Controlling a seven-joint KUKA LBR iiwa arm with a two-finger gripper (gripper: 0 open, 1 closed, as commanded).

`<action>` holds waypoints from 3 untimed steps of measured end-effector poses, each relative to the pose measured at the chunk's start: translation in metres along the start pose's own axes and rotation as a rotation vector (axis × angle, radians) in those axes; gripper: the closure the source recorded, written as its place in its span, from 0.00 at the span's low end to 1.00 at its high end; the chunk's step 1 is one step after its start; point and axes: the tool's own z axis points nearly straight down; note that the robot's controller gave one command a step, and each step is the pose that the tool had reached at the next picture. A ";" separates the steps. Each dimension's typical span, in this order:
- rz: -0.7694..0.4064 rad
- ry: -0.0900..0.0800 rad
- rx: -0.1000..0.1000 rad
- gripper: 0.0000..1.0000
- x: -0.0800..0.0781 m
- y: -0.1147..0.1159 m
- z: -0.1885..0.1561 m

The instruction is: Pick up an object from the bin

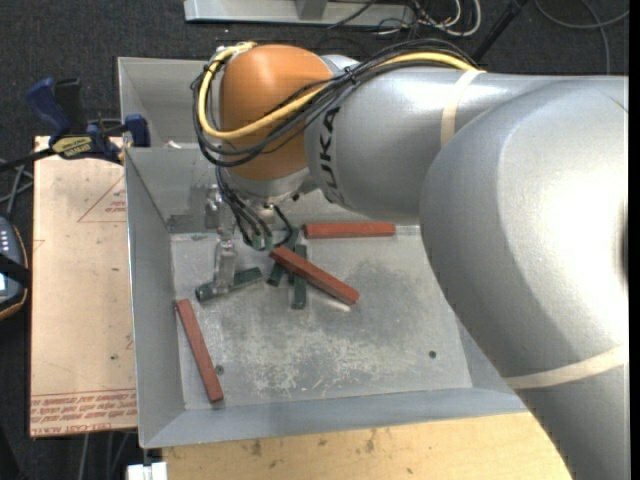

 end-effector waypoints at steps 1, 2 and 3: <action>-0.176 0.000 0.001 0.00 0.015 0.023 0.004; -0.243 -0.003 -0.002 0.00 0.013 -0.017 0.042; -0.433 -0.005 -0.001 1.00 -0.008 -0.026 0.064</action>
Offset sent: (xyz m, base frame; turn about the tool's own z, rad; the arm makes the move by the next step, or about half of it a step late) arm -0.0104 -0.0493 -0.0653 -0.2913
